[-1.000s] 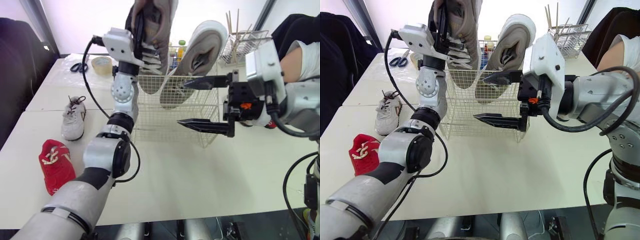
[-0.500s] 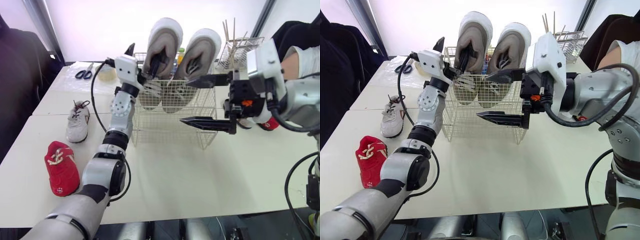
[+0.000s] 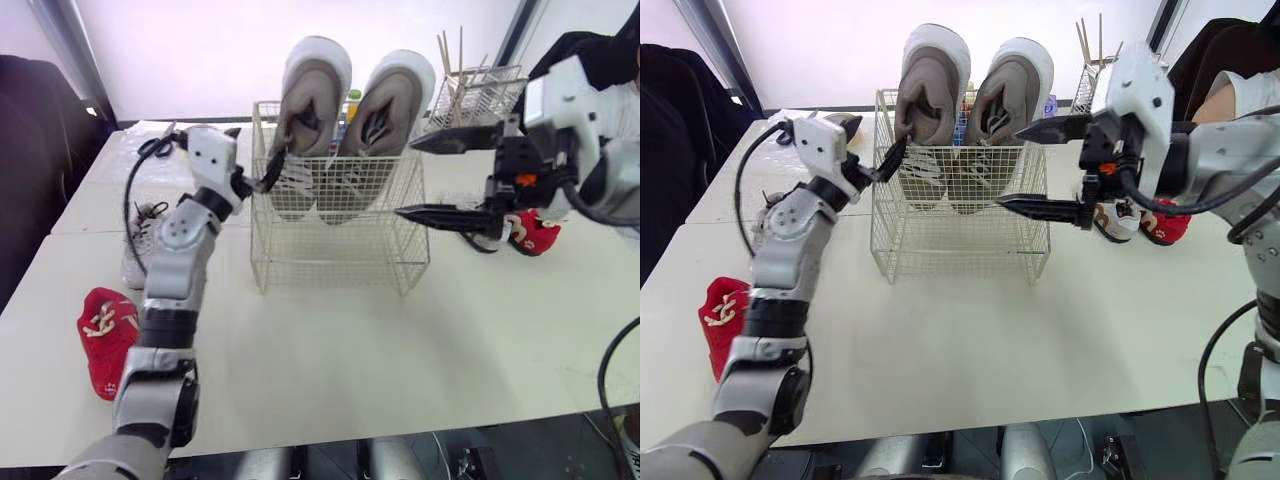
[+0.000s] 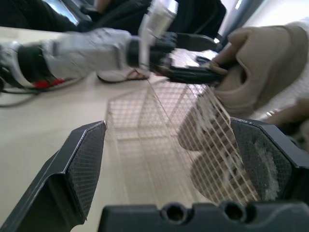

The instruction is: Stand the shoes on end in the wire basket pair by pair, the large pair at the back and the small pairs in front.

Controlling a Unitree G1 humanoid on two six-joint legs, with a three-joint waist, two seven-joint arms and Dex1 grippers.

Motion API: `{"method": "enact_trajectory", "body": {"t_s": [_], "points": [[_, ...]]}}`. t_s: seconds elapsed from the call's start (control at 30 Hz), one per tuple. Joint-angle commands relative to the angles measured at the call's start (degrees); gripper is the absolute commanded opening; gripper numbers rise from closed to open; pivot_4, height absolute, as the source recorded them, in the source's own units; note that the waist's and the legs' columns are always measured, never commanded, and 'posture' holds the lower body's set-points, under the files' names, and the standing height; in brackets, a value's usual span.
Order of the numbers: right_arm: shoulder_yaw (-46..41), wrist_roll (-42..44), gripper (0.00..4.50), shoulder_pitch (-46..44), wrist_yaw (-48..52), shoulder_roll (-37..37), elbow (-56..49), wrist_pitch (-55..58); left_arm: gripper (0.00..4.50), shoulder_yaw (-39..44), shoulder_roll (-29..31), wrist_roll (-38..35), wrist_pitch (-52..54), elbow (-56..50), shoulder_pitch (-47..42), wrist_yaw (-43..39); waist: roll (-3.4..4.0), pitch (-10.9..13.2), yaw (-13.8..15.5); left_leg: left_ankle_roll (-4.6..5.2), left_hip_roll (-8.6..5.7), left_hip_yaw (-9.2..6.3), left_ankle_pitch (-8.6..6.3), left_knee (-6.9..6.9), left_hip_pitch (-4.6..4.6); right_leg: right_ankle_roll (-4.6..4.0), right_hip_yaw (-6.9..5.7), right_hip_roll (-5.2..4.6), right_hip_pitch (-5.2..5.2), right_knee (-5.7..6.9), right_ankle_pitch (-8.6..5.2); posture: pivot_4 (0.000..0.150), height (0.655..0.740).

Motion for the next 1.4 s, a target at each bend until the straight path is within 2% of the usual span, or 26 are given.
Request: {"method": "enact_trajectory", "body": {"t_s": [0.03,0.23,0.33,0.43,0.57,0.73,1.2,1.37,1.4], "points": [[-2.3,-3.3,4.50,1.0,0.3,-2.7,1.7,-2.0,4.37,3.0,3.7,-6.8,10.1,-10.2,0.8,-2.6,-0.04,0.0,0.3,0.00,0.00,0.00,0.00,0.00,-0.07,-0.01,0.00,0.00,-0.08,-0.01,-0.01,0.150,0.7400],[-5.1,-9.8,4.50,5.9,-7.6,-4.6,6.1,0.8,4.37,12.9,18.7,-27.1,29.4,-21.5,3.7,-14.5,-0.02,0.1,0.4,-0.01,-0.02,0.00,0.00,0.00,-0.45,-0.19,0.00,-0.02,-0.43,-0.05,-0.10,0.150,0.7400],[-5.7,-13.6,4.50,9.5,-12.6,-4.1,9.0,2.9,4.37,14.8,23.5,-35.2,35.6,-24.4,5.2,-19.1,-0.02,0.1,0.6,-0.04,-0.04,0.00,0.02,0.00,-0.53,-0.20,0.00,-0.03,-0.54,-0.04,-0.11,0.150,0.7400],[-6.3,-17.1,4.50,13.9,-17.1,-2.9,11.5,3.8,4.37,15.3,26.5,-40.3,38.9,-26.4,6.7,-22.0,-0.02,0.1,0.6,-0.06,-0.08,-0.01,0.04,0.01,-0.53,-0.23,0.00,-0.05,-0.50,-0.06,-0.12,0.150,0.7400],[-7.9,-21.2,4.50,21.6,-24.0,2.9,17.1,1.7,4.37,13.3,27.9,-40.7,38.3,-27.6,8.9,-25.0,-0.04,0.1,0.5,-0.08,-0.08,0.00,0.06,0.01,-0.52,-0.24,0.02,-0.03,-0.45,-0.06,-0.13,0.150,0.7400],[-8.1,-23.5,4.50,22.3,-26.0,7.5,22.5,-1.9,4.37,11.3,27.2,-40.6,37.7,-27.9,8.5,-25.2,0.21,0.2,0.4,-0.21,-0.09,0.00,0.16,0.00,-0.52,-0.24,0.02,0.00,-0.48,-0.02,-0.12,0.150,0.7400],[-1.8,-32.0,4.50,12.3,-27.9,16.1,45.8,-16.5,4.37,8.8,26.8,-39.2,36.2,-28.7,7.5,-22.8,0.20,0.2,0.4,-0.35,-0.07,-0.01,0.35,-0.01,-0.49,-0.22,0.02,0.05,-0.45,-0.01,-0.11,0.150,0.7400],[-1.1,-33.6,4.50,9.7,-28.5,18.7,49.8,-18.7,4.37,8.1,26.7,-37.4,35.2,-29.1,7.8,-22.0,0.20,0.2,0.2,-0.40,-0.06,-0.01,0.38,-0.01,-0.49,-0.21,0.02,0.08,-0.46,0.01,-0.10,0.150,0.7400],[-1.1,-33.8,3.93,9.4,-28.5,19.0,50.1,-18.9,4.50,7.9,26.7,-37.1,35.1,-29.1,7.8,-21.9,0.20,0.2,0.2,-0.43,-0.06,-0.01,0.40,-0.01,-0.49,-0.21,0.02,0.08,-0.46,0.01,-0.10,0.150,0.7400]]}}
